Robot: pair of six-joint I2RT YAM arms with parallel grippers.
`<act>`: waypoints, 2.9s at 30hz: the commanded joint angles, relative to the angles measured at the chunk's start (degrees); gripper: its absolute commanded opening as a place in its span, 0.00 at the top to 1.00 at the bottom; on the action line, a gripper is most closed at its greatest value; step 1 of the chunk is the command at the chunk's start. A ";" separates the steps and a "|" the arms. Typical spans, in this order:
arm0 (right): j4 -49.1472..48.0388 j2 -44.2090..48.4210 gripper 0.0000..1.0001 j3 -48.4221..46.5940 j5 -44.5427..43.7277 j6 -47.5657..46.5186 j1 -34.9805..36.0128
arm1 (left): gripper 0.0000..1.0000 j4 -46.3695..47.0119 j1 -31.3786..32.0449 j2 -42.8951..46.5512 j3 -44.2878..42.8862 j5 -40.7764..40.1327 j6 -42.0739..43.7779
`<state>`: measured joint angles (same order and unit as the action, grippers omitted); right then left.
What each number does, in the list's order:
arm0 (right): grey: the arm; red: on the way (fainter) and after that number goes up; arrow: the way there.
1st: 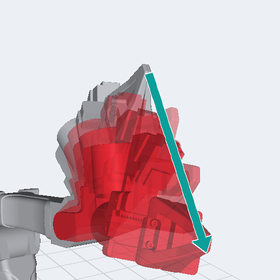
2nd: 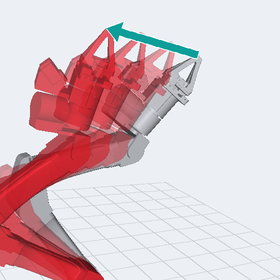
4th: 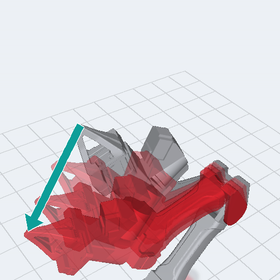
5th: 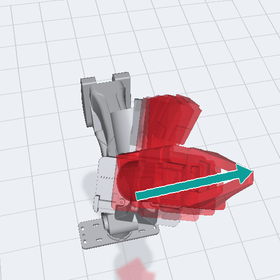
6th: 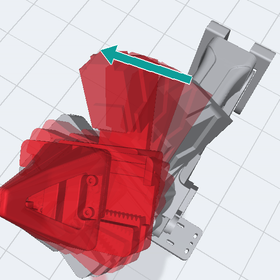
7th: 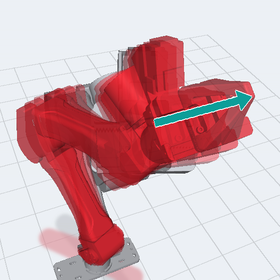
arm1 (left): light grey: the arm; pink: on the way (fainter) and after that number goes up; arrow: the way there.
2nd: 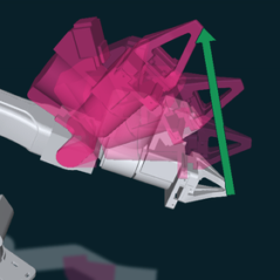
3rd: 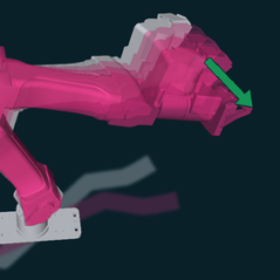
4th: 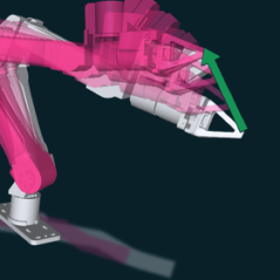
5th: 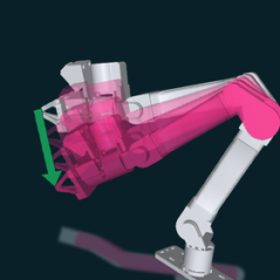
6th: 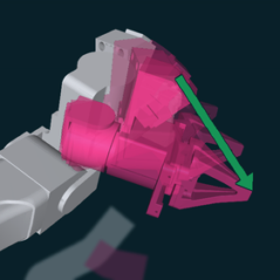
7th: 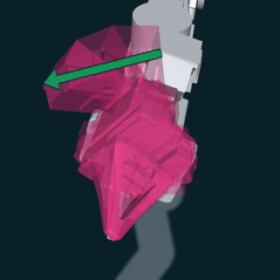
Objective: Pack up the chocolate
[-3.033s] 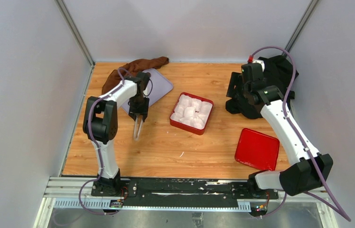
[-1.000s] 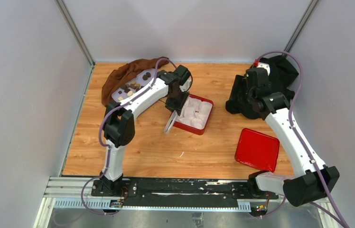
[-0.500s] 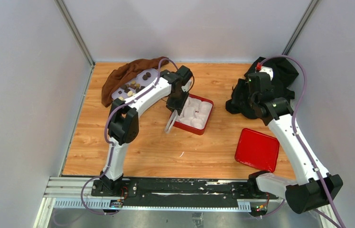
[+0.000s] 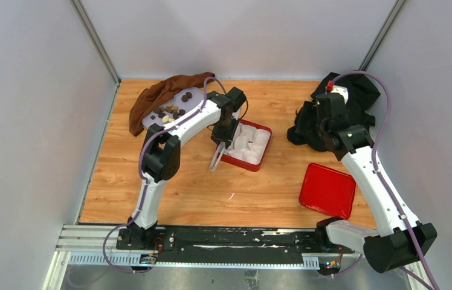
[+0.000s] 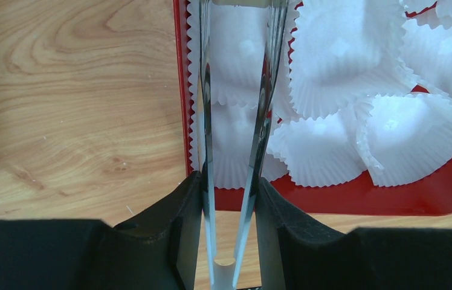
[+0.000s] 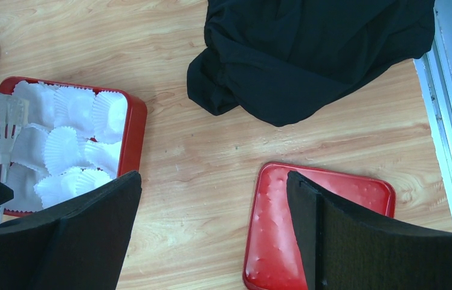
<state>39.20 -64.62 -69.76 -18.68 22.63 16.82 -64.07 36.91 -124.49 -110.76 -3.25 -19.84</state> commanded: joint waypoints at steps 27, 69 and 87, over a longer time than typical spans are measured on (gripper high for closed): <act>2.16 1.61 0.06 0.78 -1.99 0.07 -0.45 | 0.61 -0.70 0.27 -3.65 -5.16 -1.59 -1.72; 1.24 -2.61 0.06 -1.48 0.18 -1.31 -0.40 | 0.68 30.06 -5.44 25.31 41.64 -6.34 -3.16; 2.40 -2.65 0.06 -1.92 0.58 -1.47 -0.41 | 0.07 37.67 -5.62 32.56 51.54 -8.69 -1.54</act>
<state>40.32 -67.57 -70.22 -18.09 21.56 16.82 -29.65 31.27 -97.23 -61.47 -9.85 -21.47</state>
